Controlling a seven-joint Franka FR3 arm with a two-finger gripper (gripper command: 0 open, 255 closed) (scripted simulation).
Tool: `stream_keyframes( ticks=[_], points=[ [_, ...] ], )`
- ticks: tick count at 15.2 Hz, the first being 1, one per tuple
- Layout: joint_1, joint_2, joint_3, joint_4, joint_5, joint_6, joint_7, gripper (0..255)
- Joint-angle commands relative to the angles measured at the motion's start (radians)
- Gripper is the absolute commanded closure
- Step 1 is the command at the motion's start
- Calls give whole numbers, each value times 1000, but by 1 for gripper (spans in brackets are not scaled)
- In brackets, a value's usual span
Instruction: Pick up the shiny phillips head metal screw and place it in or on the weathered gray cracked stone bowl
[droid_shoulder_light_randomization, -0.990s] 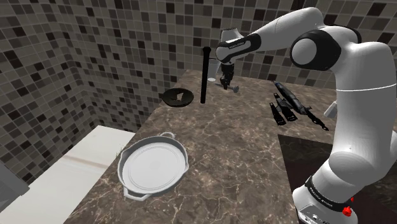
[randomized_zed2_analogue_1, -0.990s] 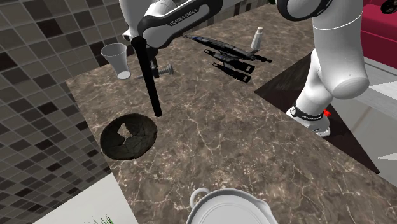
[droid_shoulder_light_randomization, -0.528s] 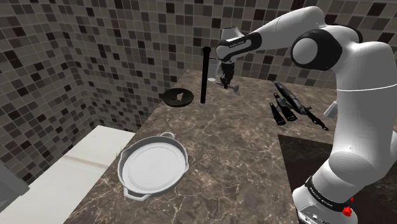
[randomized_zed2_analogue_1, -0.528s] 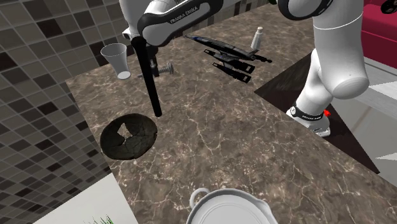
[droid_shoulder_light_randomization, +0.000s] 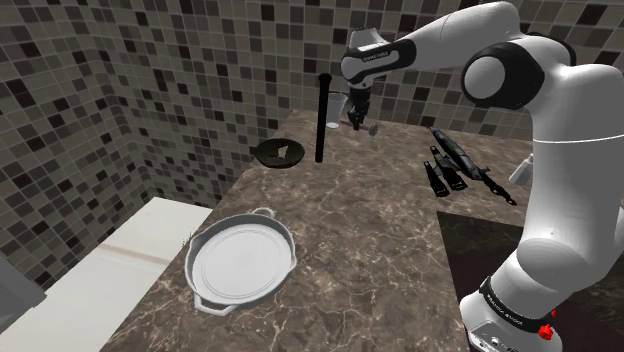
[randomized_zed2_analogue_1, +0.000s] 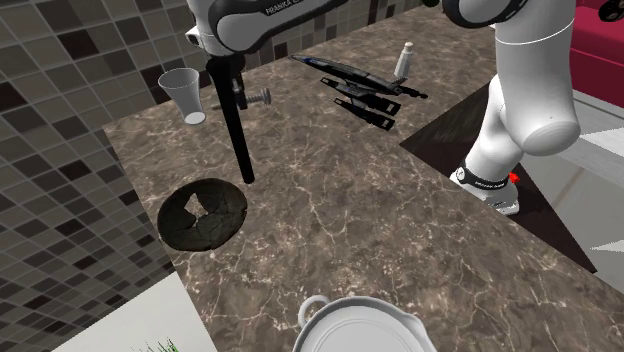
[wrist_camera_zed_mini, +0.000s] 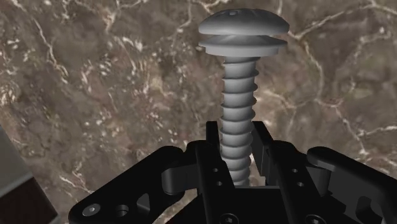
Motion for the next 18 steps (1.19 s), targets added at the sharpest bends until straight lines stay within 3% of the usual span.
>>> stream_keyframes(
  ticks=[1,13,18],
  points=[
    [0,-5,0,19,0,-25,-2,255],
    [0,-17,-1,159,3,-175,-19,255],
    [76,-31,25,140,-8,-183,82,255]
  ],
)
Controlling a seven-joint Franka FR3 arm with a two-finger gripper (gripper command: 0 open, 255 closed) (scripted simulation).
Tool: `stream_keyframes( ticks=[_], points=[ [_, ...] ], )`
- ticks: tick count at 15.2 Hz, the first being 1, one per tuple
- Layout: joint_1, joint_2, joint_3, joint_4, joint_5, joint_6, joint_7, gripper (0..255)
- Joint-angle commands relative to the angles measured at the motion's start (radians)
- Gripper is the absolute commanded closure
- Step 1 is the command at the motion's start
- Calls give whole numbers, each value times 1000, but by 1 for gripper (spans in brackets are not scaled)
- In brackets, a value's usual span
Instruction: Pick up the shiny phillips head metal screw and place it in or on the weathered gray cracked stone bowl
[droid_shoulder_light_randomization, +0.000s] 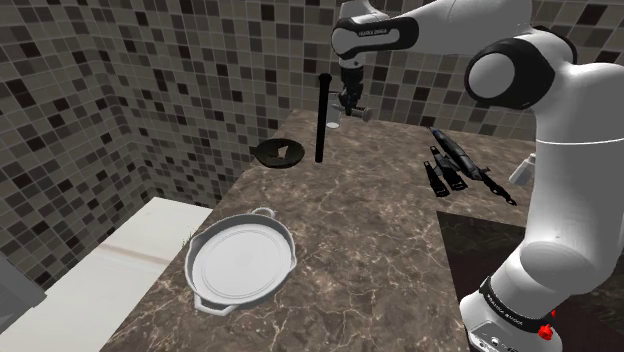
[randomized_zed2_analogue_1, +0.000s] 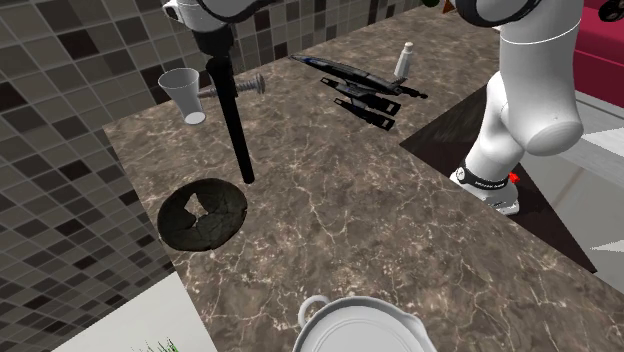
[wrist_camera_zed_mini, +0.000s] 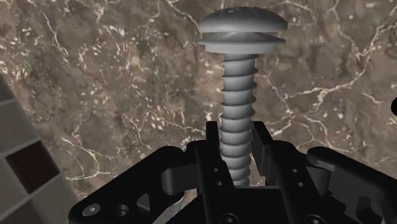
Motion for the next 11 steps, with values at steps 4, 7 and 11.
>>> stream_keyframes(
  ticks=[4,7,11],
  points=[
    [73,10,26,16,-9,-17,99,255],
    [118,27,42,43,-14,-35,157,255],
    [177,66,62,106,-19,-69,232,255]
  ],
)
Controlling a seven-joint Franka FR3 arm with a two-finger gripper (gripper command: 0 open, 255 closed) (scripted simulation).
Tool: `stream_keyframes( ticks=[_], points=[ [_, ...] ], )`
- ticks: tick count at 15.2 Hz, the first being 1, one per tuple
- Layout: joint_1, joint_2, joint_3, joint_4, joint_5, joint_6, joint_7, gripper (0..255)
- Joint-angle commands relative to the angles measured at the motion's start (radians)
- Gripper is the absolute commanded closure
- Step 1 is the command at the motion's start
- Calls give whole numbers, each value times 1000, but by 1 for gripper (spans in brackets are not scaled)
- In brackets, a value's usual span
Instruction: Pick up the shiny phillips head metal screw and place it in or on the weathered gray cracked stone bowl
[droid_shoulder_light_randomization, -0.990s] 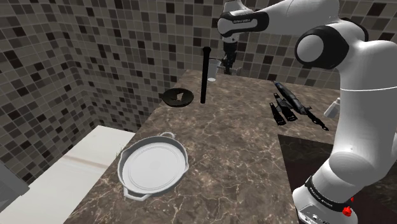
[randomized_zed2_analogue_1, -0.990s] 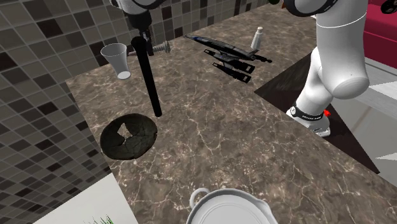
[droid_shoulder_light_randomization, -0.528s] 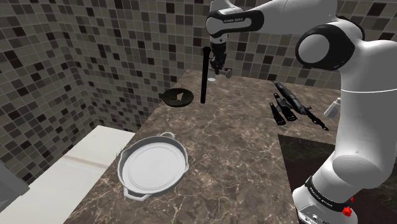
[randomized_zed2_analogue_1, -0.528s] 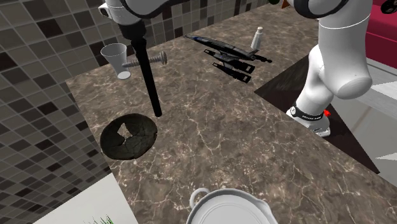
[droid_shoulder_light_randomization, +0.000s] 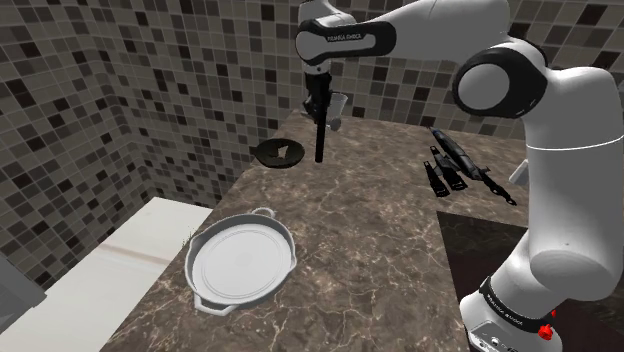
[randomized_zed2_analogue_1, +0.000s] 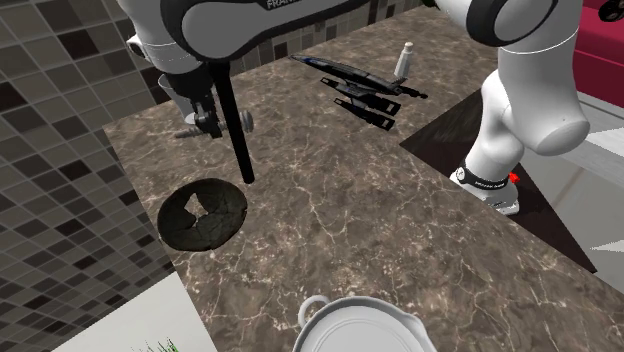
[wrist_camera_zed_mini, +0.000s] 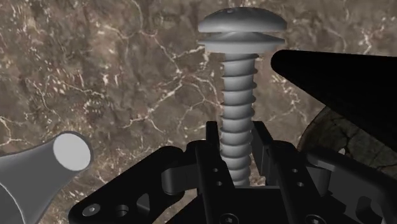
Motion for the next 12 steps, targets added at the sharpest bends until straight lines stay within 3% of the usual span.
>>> stream_keyframes(
  ticks=[1,7,11,12],
  points=[
    [31,24,10,48,-2,-29,38,255],
    [123,139,34,236,-9,-115,140,255],
    [187,280,43,476,-14,-222,196,255],
    [186,267,43,440,-13,-199,198,255]
  ],
)
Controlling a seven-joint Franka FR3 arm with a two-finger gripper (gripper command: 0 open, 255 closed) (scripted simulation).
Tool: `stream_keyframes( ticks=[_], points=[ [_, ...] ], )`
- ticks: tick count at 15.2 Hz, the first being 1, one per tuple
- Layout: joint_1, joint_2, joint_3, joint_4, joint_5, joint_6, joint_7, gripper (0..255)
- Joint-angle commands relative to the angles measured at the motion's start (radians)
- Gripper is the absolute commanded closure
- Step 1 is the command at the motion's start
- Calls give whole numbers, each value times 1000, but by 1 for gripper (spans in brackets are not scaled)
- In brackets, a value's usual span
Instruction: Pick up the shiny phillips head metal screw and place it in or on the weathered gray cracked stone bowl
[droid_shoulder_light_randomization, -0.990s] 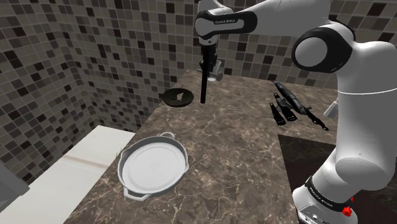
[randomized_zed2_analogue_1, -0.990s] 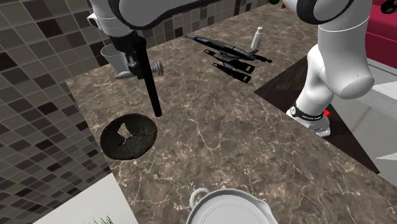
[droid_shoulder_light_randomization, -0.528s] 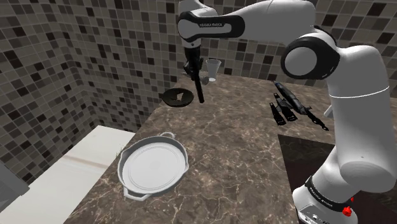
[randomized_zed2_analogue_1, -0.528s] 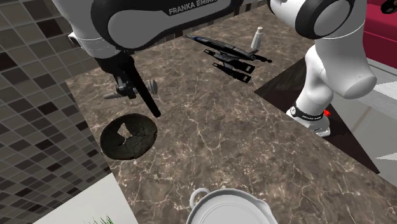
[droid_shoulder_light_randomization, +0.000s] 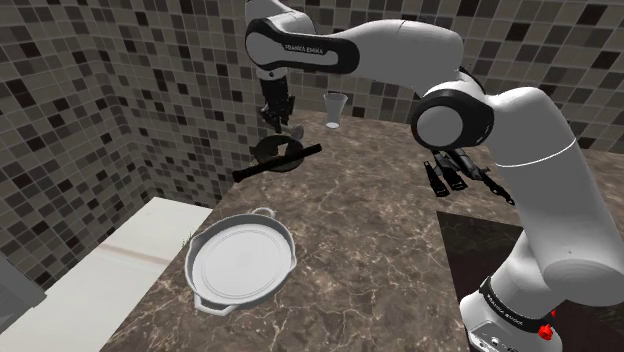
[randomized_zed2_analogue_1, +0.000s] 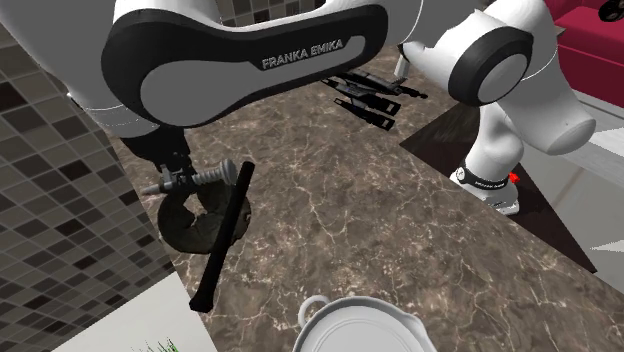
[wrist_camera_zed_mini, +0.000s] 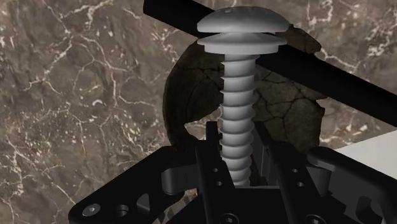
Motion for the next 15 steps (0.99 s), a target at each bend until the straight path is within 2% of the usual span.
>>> stream_keyframes(
  ticks=[1,11,15],
  points=[
    [7,6,1,-10,0,15,12,255],
    [1,-36,4,-217,-2,179,30,255],
    [1,-36,4,-226,-2,187,31,255]
  ],
)
